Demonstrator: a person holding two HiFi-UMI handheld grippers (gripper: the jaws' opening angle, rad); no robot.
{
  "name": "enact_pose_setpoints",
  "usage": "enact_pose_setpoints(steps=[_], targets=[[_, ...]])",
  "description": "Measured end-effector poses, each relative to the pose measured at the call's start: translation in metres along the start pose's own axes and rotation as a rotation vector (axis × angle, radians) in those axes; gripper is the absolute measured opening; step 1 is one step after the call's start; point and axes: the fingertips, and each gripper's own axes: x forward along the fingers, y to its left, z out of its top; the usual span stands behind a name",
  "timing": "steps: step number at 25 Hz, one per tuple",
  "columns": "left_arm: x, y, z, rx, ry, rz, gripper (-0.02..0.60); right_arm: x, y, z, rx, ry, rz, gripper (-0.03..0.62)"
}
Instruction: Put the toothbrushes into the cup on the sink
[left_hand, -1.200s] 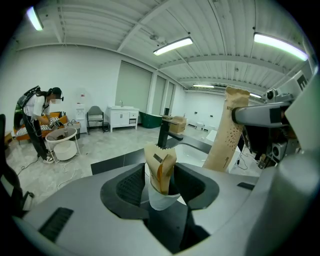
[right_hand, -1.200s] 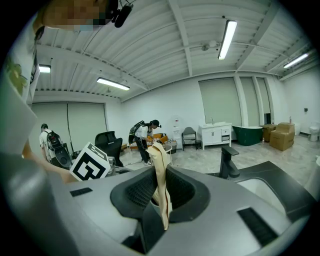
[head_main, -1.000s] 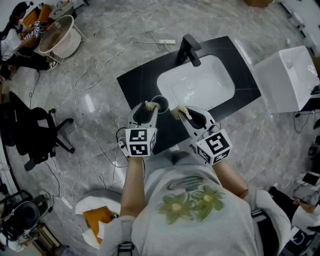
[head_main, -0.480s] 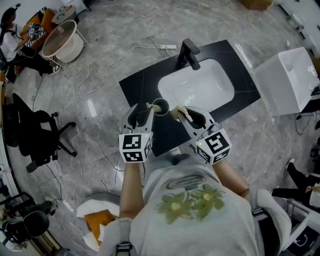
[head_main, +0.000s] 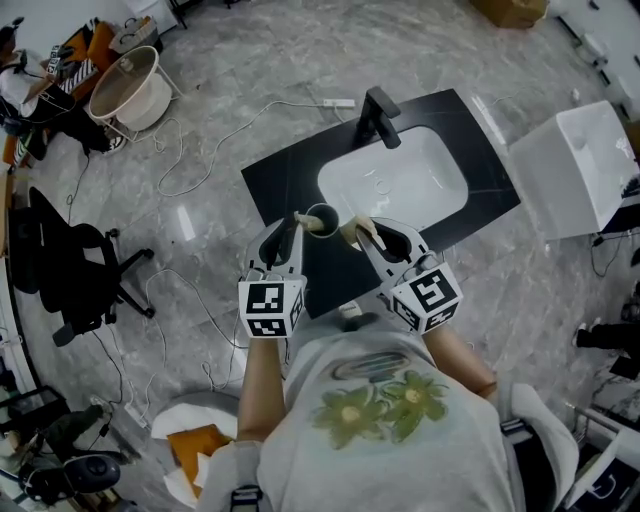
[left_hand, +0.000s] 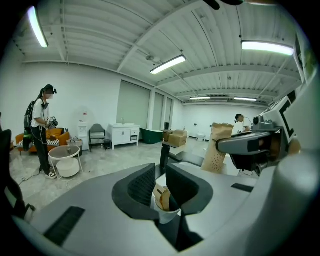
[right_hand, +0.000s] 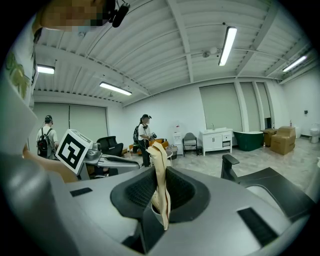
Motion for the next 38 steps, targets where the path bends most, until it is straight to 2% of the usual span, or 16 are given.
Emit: enact_pose_setpoints(steps=[4,12,38], targets=[[-0.005,0.001,-0.001,-0.013,0.005,0.014,0.047,-0.001,0.002,0.001,0.000,-0.004,0.004,0.077],[-0.012,-0.003,-0.011,-0.005,0.026,0.004,0.018,0.003,0.005,0.004,-0.004,-0.010,0.010,0.077],[-0.018,0.013,-0.014,-0.042,0.026,0.013,0.018,0.027,0.001,0.023,-0.024,-0.053,0.002,0.077]])
